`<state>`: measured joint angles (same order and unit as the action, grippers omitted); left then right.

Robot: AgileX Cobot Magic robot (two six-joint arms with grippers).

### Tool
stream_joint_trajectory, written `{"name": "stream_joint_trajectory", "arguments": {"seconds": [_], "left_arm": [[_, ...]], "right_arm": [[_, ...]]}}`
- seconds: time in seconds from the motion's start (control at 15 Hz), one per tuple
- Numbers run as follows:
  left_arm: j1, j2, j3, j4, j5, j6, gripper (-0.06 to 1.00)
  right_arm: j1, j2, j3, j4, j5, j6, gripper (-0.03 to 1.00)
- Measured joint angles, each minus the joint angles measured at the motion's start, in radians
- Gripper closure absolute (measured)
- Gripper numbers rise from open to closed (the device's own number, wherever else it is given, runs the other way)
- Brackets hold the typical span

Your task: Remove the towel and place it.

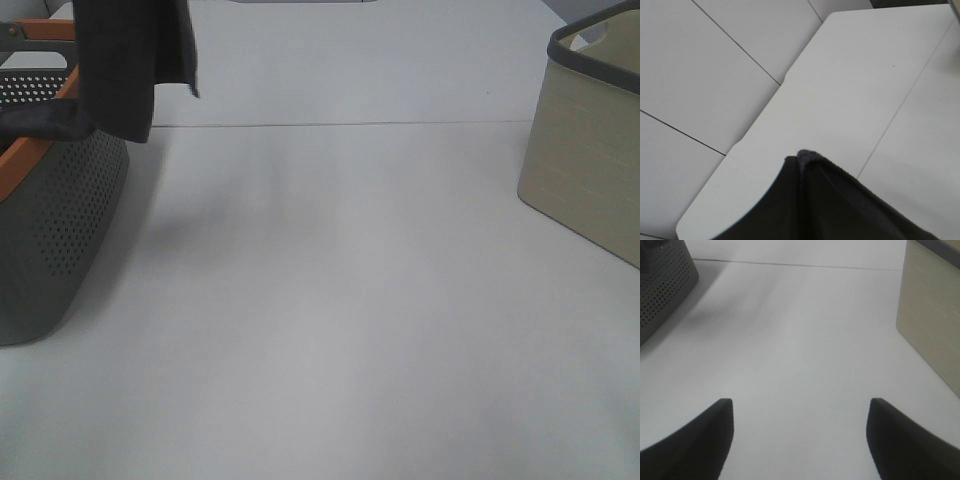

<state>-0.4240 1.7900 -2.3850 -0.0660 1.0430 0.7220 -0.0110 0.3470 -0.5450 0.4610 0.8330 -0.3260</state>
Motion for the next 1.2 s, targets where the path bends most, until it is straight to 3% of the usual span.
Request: {"name": "stream_joint_trajectory", "arguments": {"seconds": [0.2, 0.4, 0.8, 0.93, 1.2], "left_arm": [[-0.109, 0.096, 0.000, 0.126, 0.027, -0.077, 0.94], [-0.129, 0.140, 0.000, 0.144, 0.044, -0.122, 0.94], [-0.133, 0.188, 0.000, 0.131, 0.064, -0.140, 0.94], [-0.133, 0.188, 0.000, 0.134, 0.090, -0.158, 0.94], [-0.133, 0.188, 0.000, 0.170, 0.113, -0.223, 0.94]], "right_arm": [[0.000, 0.135, 0.000, 0.002, -0.096, -0.047, 0.31], [0.000, 0.240, 0.000, 0.047, -0.142, -0.136, 0.31], [0.000, 0.446, 0.000, 0.304, -0.188, -0.405, 0.31], [0.000, 0.502, 0.000, 0.445, -0.190, -0.536, 0.31], [0.000, 0.549, -0.028, 0.540, -0.191, -0.617, 0.31]]}}
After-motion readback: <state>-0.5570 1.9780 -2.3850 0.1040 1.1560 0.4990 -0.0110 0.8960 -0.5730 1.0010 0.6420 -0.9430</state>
